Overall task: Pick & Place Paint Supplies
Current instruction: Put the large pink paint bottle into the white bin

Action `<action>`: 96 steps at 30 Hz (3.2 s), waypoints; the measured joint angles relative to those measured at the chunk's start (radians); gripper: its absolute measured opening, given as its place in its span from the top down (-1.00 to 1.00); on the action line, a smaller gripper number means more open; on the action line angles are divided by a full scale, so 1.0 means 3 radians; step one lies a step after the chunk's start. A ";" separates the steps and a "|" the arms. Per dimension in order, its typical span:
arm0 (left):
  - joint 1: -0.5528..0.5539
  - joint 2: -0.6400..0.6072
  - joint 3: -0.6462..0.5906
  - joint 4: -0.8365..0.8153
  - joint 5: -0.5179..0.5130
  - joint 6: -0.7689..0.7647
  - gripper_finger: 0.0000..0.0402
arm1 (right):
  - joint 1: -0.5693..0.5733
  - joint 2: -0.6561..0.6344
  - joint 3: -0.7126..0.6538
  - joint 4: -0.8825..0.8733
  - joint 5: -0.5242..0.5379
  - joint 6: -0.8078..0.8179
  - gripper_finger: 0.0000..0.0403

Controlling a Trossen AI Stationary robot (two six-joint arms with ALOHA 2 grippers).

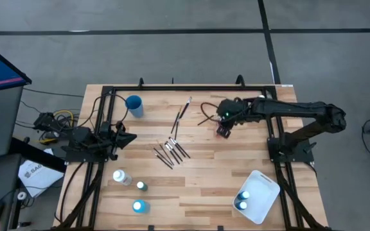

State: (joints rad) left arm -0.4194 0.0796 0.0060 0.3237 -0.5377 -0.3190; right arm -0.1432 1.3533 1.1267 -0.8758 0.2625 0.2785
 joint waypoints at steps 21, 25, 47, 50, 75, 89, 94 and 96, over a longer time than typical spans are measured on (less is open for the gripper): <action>0.0000 0.0000 0.0000 0.0008 -0.0001 0.0001 0.98 | 0.1515 -0.0500 0.0001 -0.0018 0.0032 0.1086 0.46; 0.0000 0.0000 0.0001 0.0024 -0.0001 0.0000 0.98 | 0.1775 -0.0658 0.0001 -0.0009 0.0033 0.1329 0.46; 0.0000 0.0000 0.0000 0.0053 0.0000 0.0001 0.98 | 0.2698 -0.1255 0.0000 -0.0609 0.0252 0.2330 0.42; 0.0000 0.0000 0.0000 0.0055 -0.0001 0.0001 0.98 | 0.2857 -0.1329 0.0000 -0.0752 0.0252 0.2627 0.42; 0.0000 0.0000 0.0001 0.0061 -0.0001 0.0001 0.98 | 0.3791 -0.1070 -0.0101 -0.1850 0.0374 0.4304 0.43; 0.0000 0.0000 0.0001 0.0062 -0.0001 0.0000 0.98 | 0.4052 -0.0567 -0.0150 -0.1753 0.0441 0.4312 0.44; 0.0000 0.0000 0.0001 0.0062 0.0000 0.0000 0.98 | 0.4051 -0.0388 -0.0151 -0.1746 0.0442 0.4293 0.44; 0.0000 0.0000 0.0001 0.0062 -0.0001 0.0001 0.98 | 0.4051 -0.0324 -0.0151 -0.1743 0.0449 0.4286 0.44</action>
State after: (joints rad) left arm -0.4194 0.0795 0.0063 0.3424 -0.5380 -0.3188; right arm 1.0721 1.2561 1.0814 -1.3987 0.3971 1.5643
